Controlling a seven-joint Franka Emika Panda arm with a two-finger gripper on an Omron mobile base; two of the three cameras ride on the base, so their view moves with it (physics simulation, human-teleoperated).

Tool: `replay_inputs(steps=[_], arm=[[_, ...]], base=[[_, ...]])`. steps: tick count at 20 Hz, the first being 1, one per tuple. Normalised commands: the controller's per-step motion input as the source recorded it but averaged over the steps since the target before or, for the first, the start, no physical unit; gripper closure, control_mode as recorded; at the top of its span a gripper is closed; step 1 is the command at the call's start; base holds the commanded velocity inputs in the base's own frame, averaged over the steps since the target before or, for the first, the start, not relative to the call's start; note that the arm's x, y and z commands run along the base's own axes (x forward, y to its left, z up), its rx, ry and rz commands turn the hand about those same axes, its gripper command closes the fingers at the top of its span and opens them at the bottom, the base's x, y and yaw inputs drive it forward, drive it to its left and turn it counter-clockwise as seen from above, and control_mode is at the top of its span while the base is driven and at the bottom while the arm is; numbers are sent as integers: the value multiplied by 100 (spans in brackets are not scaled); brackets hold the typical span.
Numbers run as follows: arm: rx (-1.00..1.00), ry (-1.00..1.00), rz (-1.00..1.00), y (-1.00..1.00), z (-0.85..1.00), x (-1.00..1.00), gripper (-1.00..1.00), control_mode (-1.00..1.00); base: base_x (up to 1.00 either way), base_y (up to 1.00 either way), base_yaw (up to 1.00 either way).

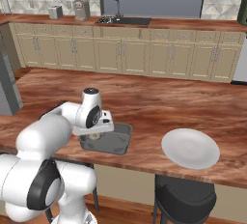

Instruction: Place two dumplings into each of the tupperware containers and then place the containers in the fridge.

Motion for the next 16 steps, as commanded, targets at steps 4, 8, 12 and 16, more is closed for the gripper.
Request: replay_inputs(steps=[4,8,12,16], arm=[[0,0,0,0,-19,14,100,-100],[0,0,0,0,-16,27,100,-100],[0,0,0,0,-3,27,100,-100],[0,0,0,0,-5,12,100,-100]], base=[[0,0,0],[0,0,0],[0,0,0],[0,0,0]])
